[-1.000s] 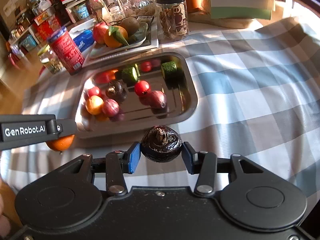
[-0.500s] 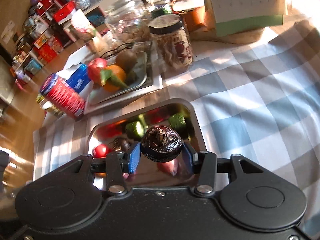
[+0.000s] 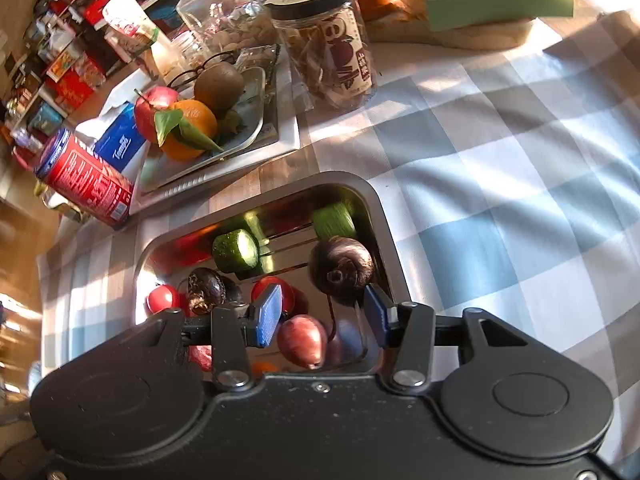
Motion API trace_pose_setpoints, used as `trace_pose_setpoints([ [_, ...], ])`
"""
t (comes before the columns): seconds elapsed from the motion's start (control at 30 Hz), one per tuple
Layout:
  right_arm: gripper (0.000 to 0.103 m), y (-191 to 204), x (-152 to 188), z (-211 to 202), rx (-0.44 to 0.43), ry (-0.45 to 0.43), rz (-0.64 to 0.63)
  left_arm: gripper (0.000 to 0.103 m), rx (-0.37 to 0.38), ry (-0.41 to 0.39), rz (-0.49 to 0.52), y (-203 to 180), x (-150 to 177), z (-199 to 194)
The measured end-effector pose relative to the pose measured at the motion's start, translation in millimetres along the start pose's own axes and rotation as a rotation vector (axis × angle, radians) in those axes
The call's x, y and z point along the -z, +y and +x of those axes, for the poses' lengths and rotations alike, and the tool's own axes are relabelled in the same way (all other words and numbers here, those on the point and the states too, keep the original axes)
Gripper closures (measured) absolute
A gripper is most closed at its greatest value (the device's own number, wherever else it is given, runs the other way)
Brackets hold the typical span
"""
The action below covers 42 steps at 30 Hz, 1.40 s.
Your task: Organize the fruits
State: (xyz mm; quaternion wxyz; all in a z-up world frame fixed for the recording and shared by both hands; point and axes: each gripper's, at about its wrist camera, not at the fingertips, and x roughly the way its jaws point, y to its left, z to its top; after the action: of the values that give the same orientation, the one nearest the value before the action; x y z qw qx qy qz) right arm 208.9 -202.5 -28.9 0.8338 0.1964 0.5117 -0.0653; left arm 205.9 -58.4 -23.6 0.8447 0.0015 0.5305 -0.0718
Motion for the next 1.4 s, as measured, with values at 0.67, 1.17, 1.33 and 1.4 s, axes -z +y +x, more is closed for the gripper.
trace_pose_setpoints([
  [0.67,0.048,26,41,-63,0.136,-0.145,-0.209,0.064,-0.069,-0.168,0.063,5,36,-76],
  [1.17,0.048,22,103,-106,0.152,-0.190,-0.246,0.063,-0.063,-0.210,0.038,9,95,-108],
  [1.33,0.048,17,115,-101,0.149,-0.184,-0.219,0.063,-0.072,-0.207,0.054,6,100,-98],
  [1.4,0.048,16,117,-97,0.144,-0.170,-0.216,0.063,-0.078,-0.204,0.059,4,102,-93],
])
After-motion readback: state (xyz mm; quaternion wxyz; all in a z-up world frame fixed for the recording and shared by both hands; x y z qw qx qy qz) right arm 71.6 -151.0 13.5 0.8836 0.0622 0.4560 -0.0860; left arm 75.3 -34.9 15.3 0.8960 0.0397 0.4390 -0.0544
